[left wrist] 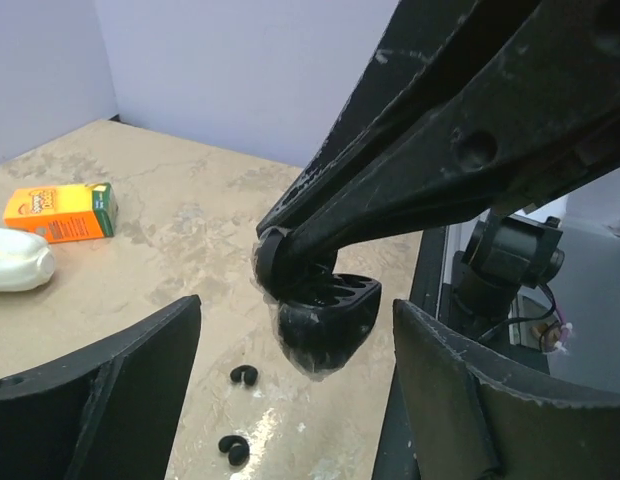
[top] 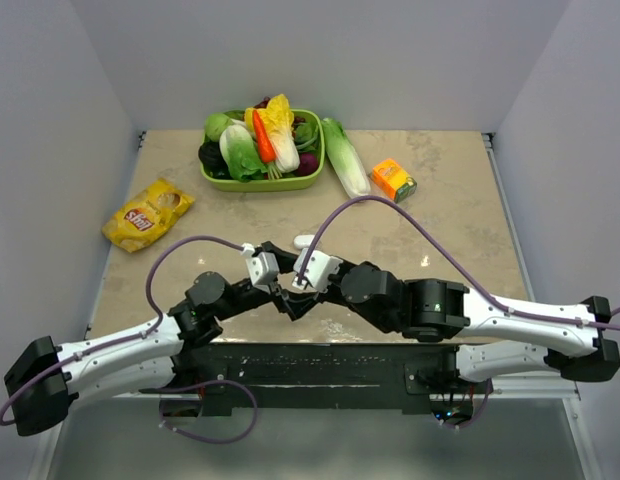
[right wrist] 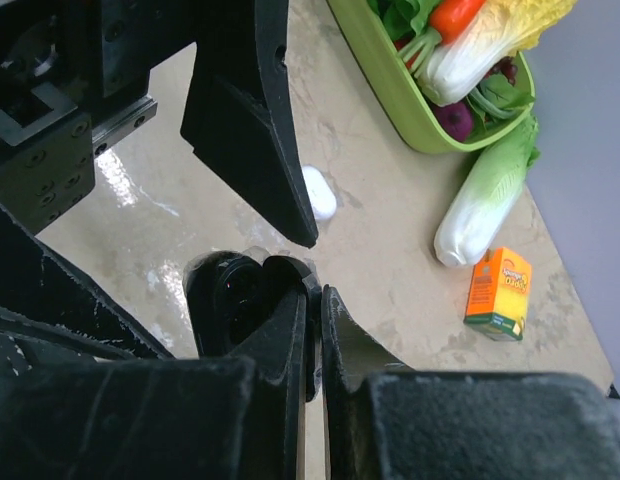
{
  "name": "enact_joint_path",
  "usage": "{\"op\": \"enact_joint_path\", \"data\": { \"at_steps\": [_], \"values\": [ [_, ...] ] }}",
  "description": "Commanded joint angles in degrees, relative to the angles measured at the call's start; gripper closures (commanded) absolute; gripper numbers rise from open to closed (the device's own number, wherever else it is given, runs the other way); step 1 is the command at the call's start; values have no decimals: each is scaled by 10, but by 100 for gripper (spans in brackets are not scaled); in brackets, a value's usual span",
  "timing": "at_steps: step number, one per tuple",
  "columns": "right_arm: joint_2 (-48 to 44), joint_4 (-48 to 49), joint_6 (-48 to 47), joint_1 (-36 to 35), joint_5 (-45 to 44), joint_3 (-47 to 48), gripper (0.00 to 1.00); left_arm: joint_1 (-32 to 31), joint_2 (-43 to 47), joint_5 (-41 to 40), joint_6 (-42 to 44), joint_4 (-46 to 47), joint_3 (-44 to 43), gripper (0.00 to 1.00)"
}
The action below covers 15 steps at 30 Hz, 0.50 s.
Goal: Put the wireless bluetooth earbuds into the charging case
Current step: Open the charging case.
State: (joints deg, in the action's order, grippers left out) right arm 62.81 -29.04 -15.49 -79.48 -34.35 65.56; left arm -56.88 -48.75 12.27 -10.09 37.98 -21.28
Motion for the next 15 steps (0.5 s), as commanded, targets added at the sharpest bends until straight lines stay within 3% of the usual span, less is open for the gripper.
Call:
{"op": "enact_joint_path", "data": {
  "at_steps": [1, 10, 15],
  "values": [
    [-5, 10, -9, -13, -67, -8, 100, 10, -14, 60, -16, 3, -30, 20],
    [3, 15, -1, -27, -74, -13, 100, 10, -49, 81, -11, 8, -36, 40],
    [4, 17, 6, -30, -65, -17, 100, 10, -51, 79, -14, 19, -36, 38]
  ]
}}
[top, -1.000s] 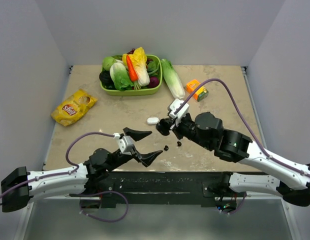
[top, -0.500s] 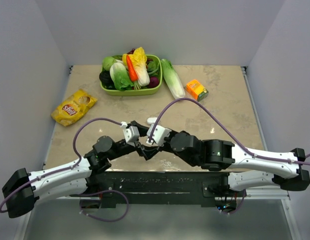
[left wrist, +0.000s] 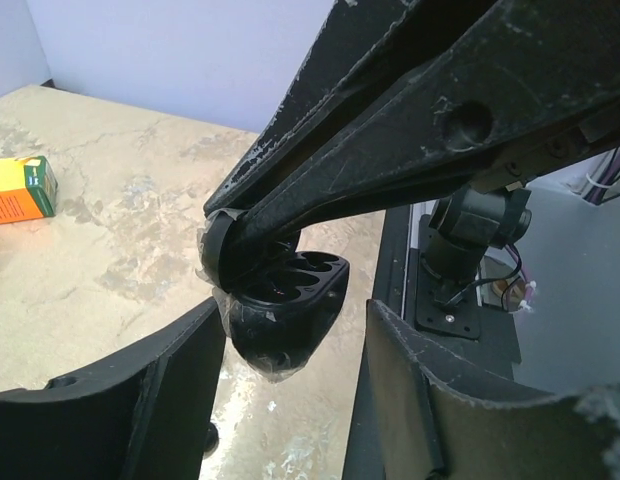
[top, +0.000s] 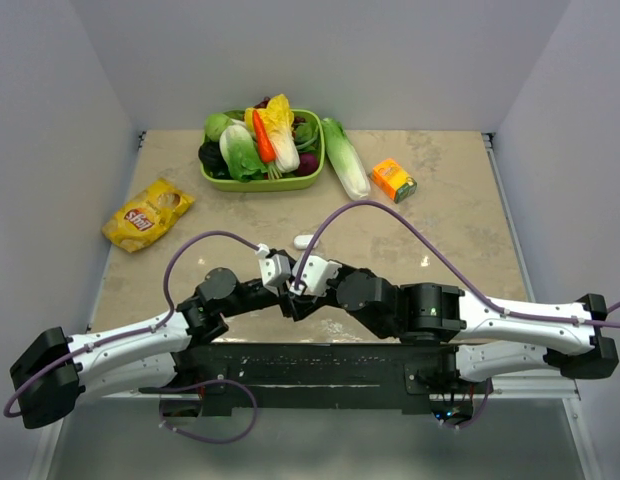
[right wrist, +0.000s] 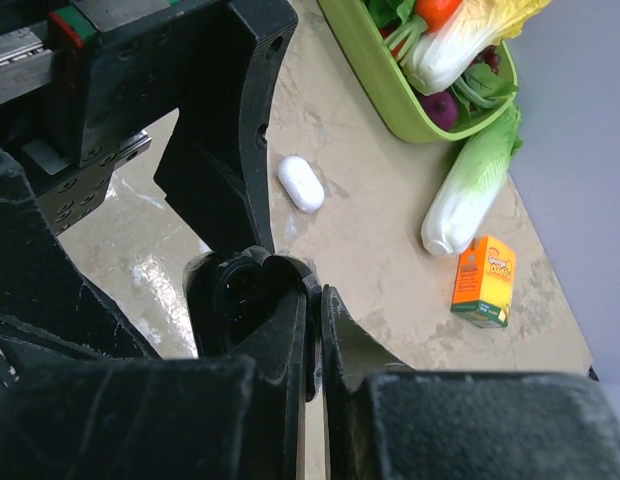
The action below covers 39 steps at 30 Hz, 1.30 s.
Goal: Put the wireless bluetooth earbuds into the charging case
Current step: Open the charging case.
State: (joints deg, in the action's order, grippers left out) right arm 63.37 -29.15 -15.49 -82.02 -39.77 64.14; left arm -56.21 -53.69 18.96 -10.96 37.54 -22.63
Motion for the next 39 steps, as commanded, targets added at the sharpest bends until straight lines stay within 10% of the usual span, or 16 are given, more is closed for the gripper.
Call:
{"op": "enact_joint_path", "data": {
  "at_steps": [1, 12, 25, 30, 34, 39],
  "values": [
    [-2, 20, 7, -4, -11, -2, 100, 2, -3, 12, -5, 25, -22, 37],
    [5, 27, 9, -6, -7, -9, 100, 3, -7, 12, -6, 48, -14, 33],
    [4, 29, 16, -6, 2, -9, 100, 4, -20, 39, -4, 60, -7, 97],
    [-5, 29, 38, -5, 25, -4, 100, 4, -19, 41, -14, 108, 15, 100],
    [-28, 46, 87, 4, 20, 5, 53, 4, -6, 19, -27, 162, 48, 100],
    [-118, 96, 180, 104, 85, -7, 37, 3, 19, -38, -42, 241, 103, 100]
  ]
}}
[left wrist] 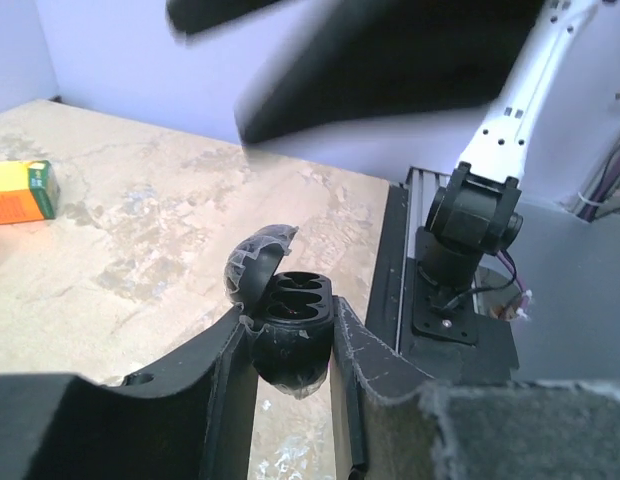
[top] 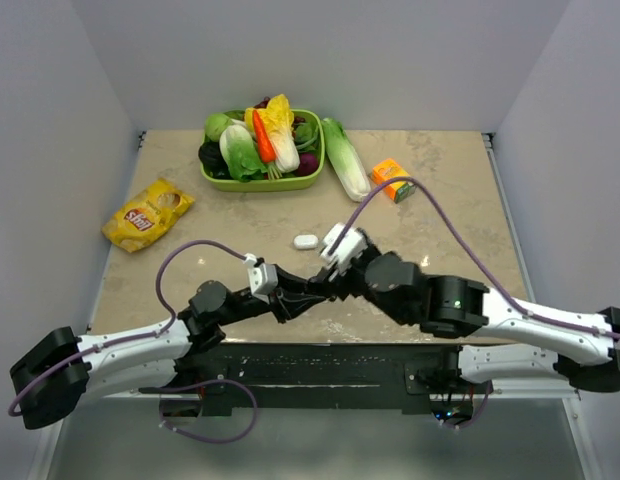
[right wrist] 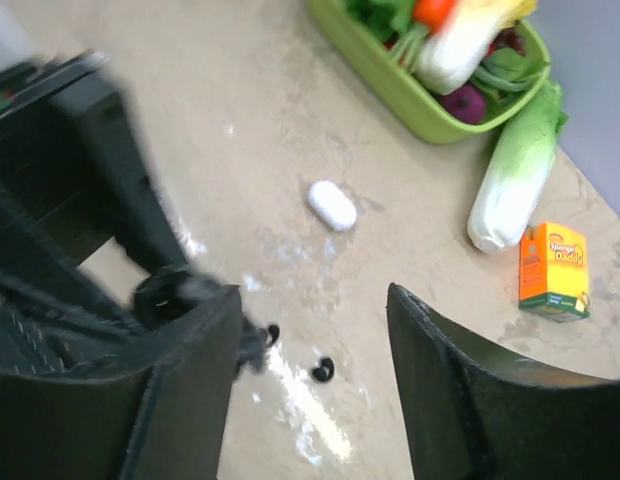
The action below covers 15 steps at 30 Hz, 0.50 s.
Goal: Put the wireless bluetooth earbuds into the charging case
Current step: Open the charging case, then pick up the earbud from the center of the board.
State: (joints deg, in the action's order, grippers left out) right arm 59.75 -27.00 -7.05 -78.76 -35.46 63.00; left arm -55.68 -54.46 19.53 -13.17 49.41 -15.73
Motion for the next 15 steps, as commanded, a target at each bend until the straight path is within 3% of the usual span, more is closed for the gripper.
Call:
{"op": "enact_joint_path", "data": {
  "at_steps": [1, 5, 7, 9, 12, 15],
  "values": [
    [-98, 85, 133, 124, 51, -18, 36, -2, 32, -62, -21, 139, 56, 100],
    [-142, 110, 227, 235, 99, -100, 35, -3, 61, -113, -33, 200, 102, 100],
    [-126, 110, 282, 275, 129, -152, 41, -6, 75, -129, -41, 226, 130, 100],
    [-105, 124, 309, 287, 158, -191, 54, -12, 85, -137, -41, 252, 143, 100],
    [-64, 172, 336, 289, 183, -264, 65, -35, 97, -154, -27, 245, 154, 100],
    [-10, 208, 345, 289, 197, -307, 61, -60, 101, -172, -4, 235, 155, 100]
  ]
}}
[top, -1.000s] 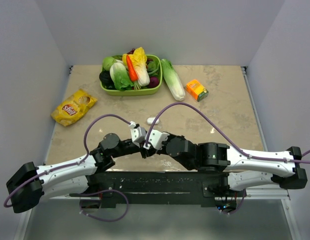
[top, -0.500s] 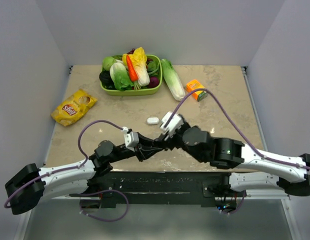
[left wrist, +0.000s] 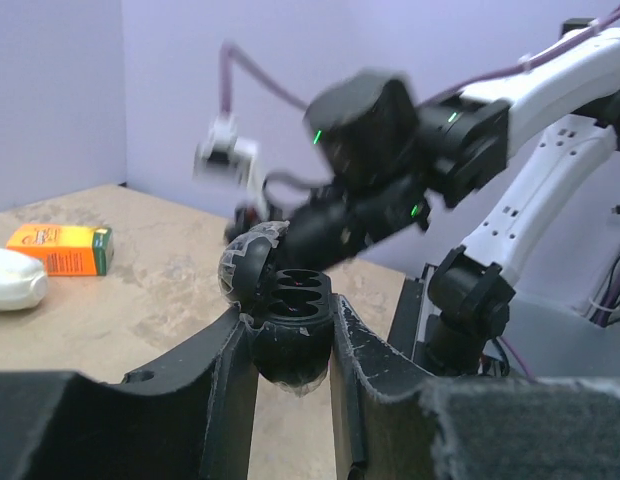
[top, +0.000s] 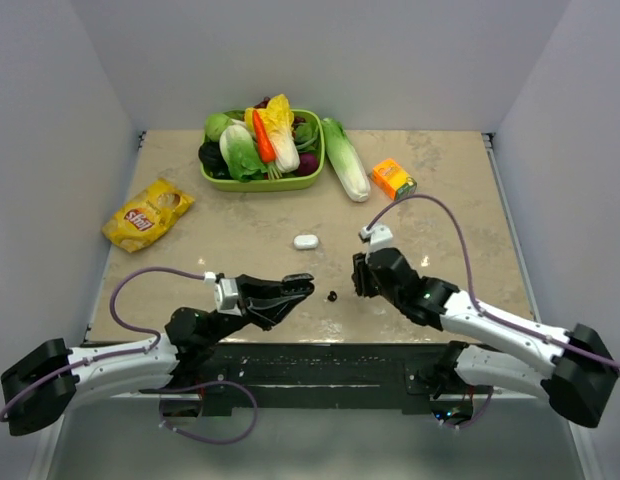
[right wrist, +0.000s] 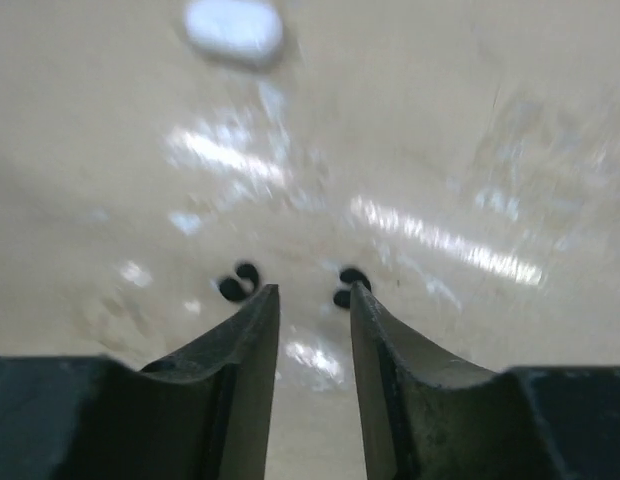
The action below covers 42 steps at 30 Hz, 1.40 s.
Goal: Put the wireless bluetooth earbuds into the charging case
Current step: Pick up the earbud from the center of the board.
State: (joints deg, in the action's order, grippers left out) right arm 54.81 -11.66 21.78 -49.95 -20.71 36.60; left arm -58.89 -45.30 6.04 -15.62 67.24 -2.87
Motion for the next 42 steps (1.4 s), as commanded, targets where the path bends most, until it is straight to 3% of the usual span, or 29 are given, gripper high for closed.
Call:
{"op": "enact_joint_path", "data": {
  "at_steps": [1, 15, 19, 27, 42],
  "values": [
    [54, 63, 57, 1, 52, -48, 60, -31, 10, -38, 23, 57, 28, 100],
    [180, 93, 79, 4, -3, -34, 60, -36, 55, -57, 21, 50, 68, 100],
    [167, 99, 110, 28, -18, -43, 62, -36, 73, -59, 21, 33, 72, 100],
    [174, 93, 107, 57, 3, -43, 56, -36, 68, -59, 23, 35, 75, 100],
    [190, 63, 121, 67, 20, -36, 57, -36, 31, -55, 24, 64, 78, 100]
  ]
}}
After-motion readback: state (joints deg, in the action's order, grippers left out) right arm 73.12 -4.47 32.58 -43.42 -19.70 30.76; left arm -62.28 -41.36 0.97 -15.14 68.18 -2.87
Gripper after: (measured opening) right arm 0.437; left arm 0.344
